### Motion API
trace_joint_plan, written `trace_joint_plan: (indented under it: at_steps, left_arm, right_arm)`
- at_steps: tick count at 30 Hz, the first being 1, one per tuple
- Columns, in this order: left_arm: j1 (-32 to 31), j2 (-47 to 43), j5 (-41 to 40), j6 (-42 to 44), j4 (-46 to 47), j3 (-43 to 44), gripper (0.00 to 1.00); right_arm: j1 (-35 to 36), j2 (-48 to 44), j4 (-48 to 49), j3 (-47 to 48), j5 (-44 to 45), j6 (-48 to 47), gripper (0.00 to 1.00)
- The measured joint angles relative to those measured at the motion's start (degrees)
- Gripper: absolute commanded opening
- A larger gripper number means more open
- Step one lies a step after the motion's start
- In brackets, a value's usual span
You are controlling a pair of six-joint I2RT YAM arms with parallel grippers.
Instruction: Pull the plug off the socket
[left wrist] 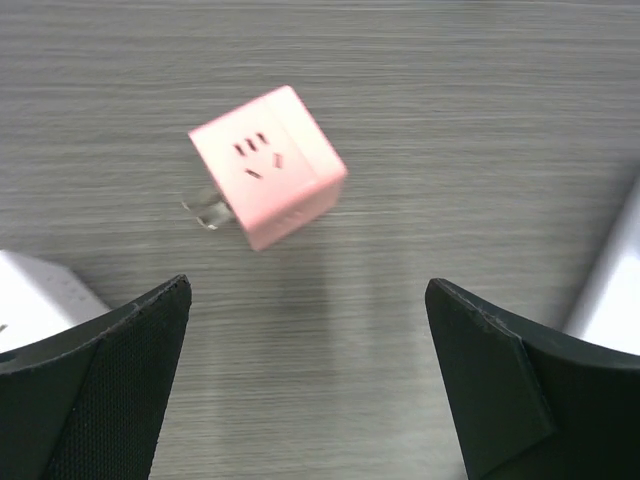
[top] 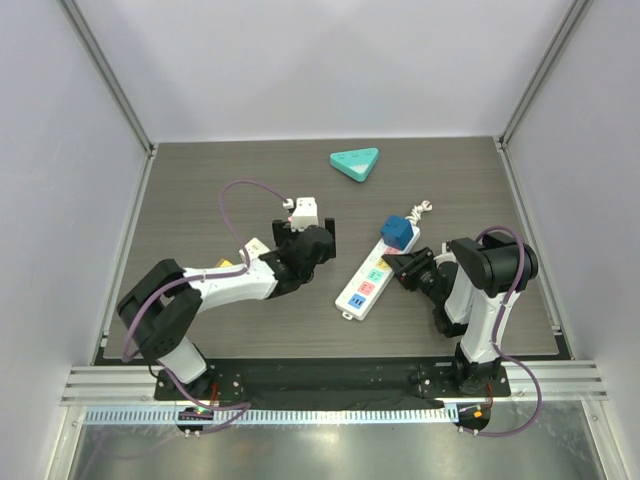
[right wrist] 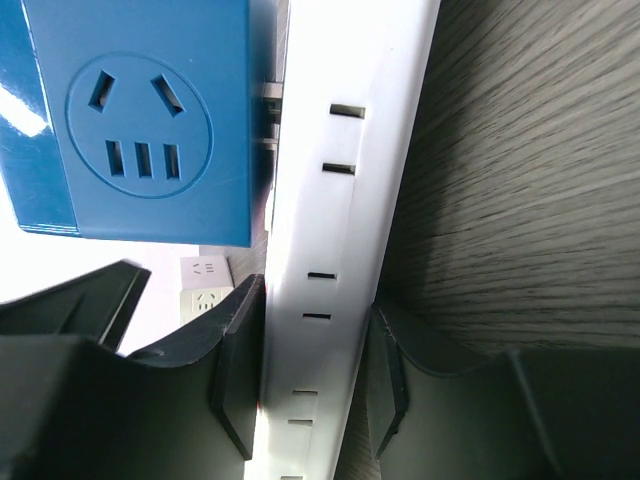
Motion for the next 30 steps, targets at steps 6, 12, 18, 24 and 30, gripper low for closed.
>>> trace_joint_plan:
  at_steps: [6, 12, 18, 24, 30]
  left_arm:
    - [-1.53, -1.40, 8.17, 5.53, 11.39, -3.26, 0.99]
    - [-1.55, 5.84, 21.57, 8.61, 17.18, 1.92, 0.95]
    - [-3.28, 10.97, 27.80, 11.45, 19.69, 6.38, 1.00]
    - [-4.33, 13.20, 32.28, 12.28, 24.33, 8.15, 1.00]
    - [-4.52, 17.22, 35.74, 12.02, 26.93, 11.91, 1.00]
  right_arm:
    - [-0.02, 0.00, 0.00, 0.00, -0.04, 0.02, 0.01]
    - [0.00, 0.09, 0.02, 0.00, -0.07, 0.09, 0.01]
    - [0.46, 0.46, 0.02, 0.55, -0.13, 0.46, 0.01]
    - [0.79, 0.72, 0.02, 0.81, -0.13, 0.68, 0.01]
    - [0.79, 0.72, 0.02, 0.81, -0.13, 0.70, 0.01]
